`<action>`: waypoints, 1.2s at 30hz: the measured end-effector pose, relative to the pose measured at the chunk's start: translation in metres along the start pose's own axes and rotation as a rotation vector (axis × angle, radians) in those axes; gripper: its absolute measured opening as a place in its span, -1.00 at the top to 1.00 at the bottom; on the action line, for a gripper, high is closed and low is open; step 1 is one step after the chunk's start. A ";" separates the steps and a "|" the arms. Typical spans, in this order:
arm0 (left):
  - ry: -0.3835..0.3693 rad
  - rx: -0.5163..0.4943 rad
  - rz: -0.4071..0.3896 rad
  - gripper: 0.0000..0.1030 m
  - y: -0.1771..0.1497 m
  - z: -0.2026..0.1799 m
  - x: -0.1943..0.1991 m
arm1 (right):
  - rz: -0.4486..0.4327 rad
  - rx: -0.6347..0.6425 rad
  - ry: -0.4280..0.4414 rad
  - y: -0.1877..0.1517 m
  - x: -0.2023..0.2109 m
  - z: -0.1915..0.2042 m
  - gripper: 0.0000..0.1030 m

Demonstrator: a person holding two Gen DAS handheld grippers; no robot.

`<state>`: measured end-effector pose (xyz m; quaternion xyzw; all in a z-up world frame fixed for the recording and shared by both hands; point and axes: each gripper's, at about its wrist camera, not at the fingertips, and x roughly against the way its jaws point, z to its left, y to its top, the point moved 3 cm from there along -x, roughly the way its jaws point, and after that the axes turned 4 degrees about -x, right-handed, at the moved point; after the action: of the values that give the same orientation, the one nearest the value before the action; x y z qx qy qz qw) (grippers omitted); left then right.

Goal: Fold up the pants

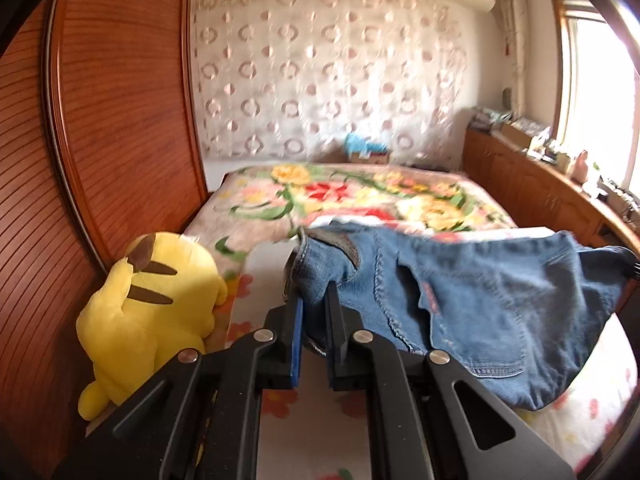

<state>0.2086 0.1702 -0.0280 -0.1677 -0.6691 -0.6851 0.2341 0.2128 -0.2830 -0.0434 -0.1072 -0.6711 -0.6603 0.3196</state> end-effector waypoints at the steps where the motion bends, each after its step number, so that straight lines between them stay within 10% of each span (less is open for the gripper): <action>1: -0.011 -0.004 -0.014 0.81 0.000 -0.002 0.010 | -0.006 0.002 0.001 0.000 0.007 -0.001 0.70; 12: -0.093 0.035 -0.052 0.81 -0.053 -0.003 0.092 | -0.006 0.021 0.021 -0.044 0.065 -0.014 0.69; 36: -0.104 0.023 0.138 0.68 -0.124 -0.012 0.078 | 0.117 -0.157 0.027 -0.101 0.036 -0.037 0.66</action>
<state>0.0770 0.1504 -0.0902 -0.2462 -0.6748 -0.6501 0.2477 0.1385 -0.3389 -0.1080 -0.1622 -0.6056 -0.6924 0.3572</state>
